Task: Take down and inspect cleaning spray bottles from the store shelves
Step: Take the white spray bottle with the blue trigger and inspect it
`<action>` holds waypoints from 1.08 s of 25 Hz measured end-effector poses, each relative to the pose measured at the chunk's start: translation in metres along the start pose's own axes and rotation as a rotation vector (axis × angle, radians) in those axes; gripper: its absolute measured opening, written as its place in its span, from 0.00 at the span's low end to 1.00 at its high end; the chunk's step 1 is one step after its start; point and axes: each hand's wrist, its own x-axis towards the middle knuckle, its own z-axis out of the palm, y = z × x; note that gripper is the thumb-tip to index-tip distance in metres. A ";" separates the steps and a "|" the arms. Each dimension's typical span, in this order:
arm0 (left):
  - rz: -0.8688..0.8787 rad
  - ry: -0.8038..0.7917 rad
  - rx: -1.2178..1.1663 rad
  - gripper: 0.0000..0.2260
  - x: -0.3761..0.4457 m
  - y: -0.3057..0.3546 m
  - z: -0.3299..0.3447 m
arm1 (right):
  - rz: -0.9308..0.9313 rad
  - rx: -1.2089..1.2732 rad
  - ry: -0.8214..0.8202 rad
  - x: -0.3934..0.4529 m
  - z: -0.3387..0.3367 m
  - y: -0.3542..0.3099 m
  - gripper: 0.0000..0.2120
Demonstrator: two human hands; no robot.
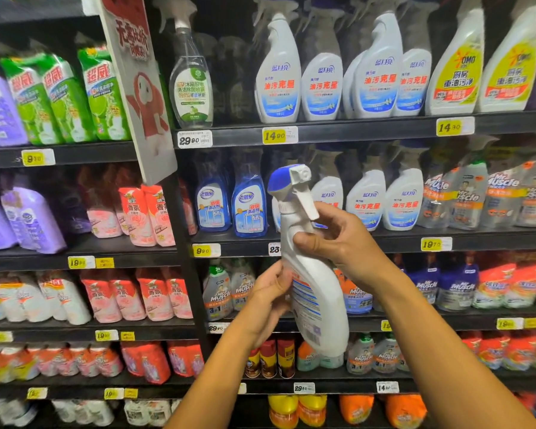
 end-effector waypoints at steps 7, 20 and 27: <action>-0.176 0.032 0.032 0.17 0.004 0.009 0.007 | -0.144 -0.451 0.303 0.008 0.015 -0.010 0.23; -0.111 0.098 -0.081 0.28 -0.011 0.017 -0.014 | -0.036 -0.548 0.401 0.024 0.026 -0.020 0.21; -0.141 0.041 -0.180 0.28 -0.019 0.031 -0.040 | 0.030 -0.083 0.134 0.020 0.024 -0.022 0.18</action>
